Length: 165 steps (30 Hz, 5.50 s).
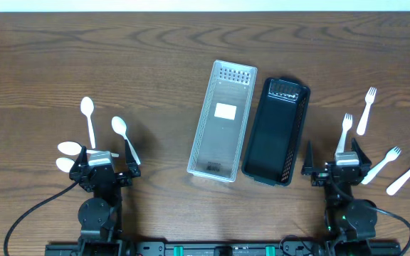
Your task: Pack container
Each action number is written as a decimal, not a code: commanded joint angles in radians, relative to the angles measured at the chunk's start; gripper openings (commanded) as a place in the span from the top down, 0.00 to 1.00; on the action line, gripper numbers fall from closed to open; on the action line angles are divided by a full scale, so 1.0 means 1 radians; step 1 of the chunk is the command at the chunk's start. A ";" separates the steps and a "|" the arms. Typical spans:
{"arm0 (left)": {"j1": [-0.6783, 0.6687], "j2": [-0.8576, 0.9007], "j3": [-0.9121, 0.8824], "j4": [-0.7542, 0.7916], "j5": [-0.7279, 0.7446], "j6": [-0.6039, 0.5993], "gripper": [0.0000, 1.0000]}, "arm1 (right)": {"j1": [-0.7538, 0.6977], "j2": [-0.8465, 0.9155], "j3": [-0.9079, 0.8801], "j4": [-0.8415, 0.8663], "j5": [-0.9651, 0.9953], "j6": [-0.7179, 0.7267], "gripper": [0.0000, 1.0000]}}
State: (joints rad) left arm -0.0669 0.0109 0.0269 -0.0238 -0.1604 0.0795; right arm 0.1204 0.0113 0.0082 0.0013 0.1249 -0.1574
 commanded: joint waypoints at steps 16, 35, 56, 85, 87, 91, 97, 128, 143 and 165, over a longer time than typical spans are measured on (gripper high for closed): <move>0.004 0.125 0.125 -0.050 -0.005 -0.237 0.02 | 0.004 0.034 0.064 -0.012 -0.024 0.292 0.01; 0.004 1.149 1.196 -0.779 -0.004 -0.232 0.02 | -0.076 1.108 1.164 -0.835 -0.077 0.185 0.01; 0.004 1.224 1.243 -0.836 0.022 -0.232 0.02 | -0.172 1.734 1.200 -0.797 -0.112 0.324 0.75; 0.004 1.224 1.242 -0.836 0.021 -0.231 0.02 | -0.061 1.797 1.207 -0.674 -0.130 0.372 0.65; 0.004 1.224 1.242 -0.836 0.021 -0.231 0.02 | -0.075 1.771 1.230 -0.707 -0.038 0.393 0.50; 0.004 1.224 1.242 -0.836 0.021 -0.231 0.02 | -0.113 1.697 1.303 -0.784 0.075 0.381 0.40; 0.004 1.224 1.242 -0.844 0.022 -0.232 0.02 | -0.230 1.658 1.320 -0.854 0.064 0.428 0.22; 0.004 1.224 1.242 -0.851 0.021 -0.232 0.02 | -0.356 2.014 1.320 -0.842 -0.093 0.303 0.09; 0.004 1.224 1.242 -0.851 0.021 -0.231 0.02 | -0.357 2.045 1.320 -0.794 -0.100 0.268 0.10; 0.004 1.224 1.242 -0.851 0.021 -0.232 0.02 | -0.357 2.046 1.320 -0.797 -0.100 0.268 0.70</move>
State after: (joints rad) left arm -0.0669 1.2362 1.2484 -0.8711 -0.1379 -0.1387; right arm -0.2317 2.0224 1.3289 -0.7933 0.0170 0.1127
